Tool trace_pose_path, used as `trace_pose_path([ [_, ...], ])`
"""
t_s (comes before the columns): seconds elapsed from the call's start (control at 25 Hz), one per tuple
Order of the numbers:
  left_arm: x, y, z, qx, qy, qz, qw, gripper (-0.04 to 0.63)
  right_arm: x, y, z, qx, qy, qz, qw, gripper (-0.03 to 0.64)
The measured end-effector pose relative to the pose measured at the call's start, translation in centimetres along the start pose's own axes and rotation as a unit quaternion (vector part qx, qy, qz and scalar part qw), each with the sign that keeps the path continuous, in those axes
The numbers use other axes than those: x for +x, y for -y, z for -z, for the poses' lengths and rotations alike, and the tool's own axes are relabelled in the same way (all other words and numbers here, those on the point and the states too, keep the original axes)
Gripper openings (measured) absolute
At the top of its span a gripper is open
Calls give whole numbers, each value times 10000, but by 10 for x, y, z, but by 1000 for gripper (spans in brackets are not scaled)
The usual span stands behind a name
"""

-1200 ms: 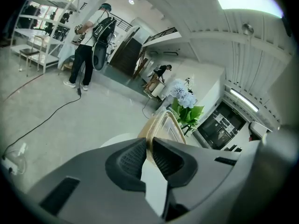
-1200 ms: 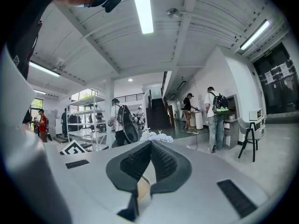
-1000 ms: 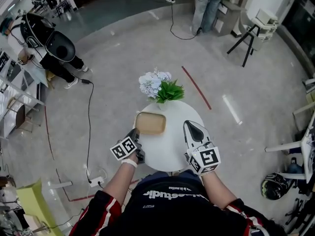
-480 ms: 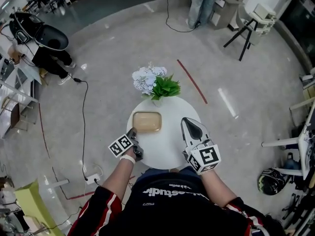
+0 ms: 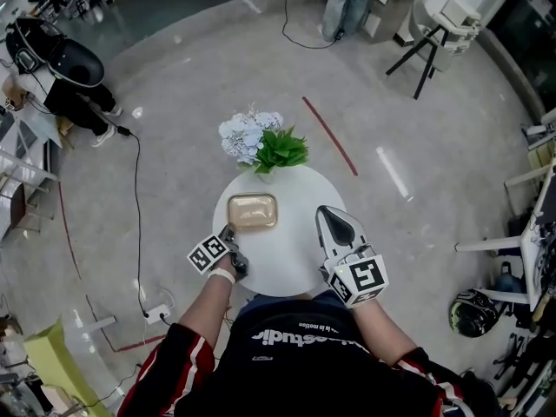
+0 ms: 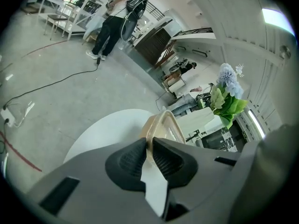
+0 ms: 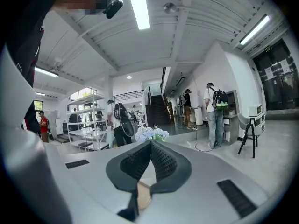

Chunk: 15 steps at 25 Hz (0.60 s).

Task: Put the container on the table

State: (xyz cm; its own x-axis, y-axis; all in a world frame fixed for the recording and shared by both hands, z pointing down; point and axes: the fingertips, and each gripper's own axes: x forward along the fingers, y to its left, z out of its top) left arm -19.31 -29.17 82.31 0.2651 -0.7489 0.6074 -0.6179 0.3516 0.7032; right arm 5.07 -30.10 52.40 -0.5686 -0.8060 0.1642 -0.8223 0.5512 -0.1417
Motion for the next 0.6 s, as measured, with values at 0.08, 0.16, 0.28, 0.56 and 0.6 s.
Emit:
trace_pose_path([
  [0.08,5,0,3,-77,-22,3,10000,55,0,5,1,17,0,44,10000,15],
  [0.16,10,-1,5,-95,-47,13,9999,55,0,9,3,25,-12,68,10000,15],
  [0.28,15,-4,10,-96,-103,-32,9999,55,1,12,6,25,-51,76,10000,15],
  [0.56,22,-13,20,-205,-187,-204,9994,55,3,12,7,-21,-101,-5,9999,15],
  [0.6,23,-14,21,-213,-181,-232,9993,55,3,13,7,-31,-101,-20,9999,15],
])
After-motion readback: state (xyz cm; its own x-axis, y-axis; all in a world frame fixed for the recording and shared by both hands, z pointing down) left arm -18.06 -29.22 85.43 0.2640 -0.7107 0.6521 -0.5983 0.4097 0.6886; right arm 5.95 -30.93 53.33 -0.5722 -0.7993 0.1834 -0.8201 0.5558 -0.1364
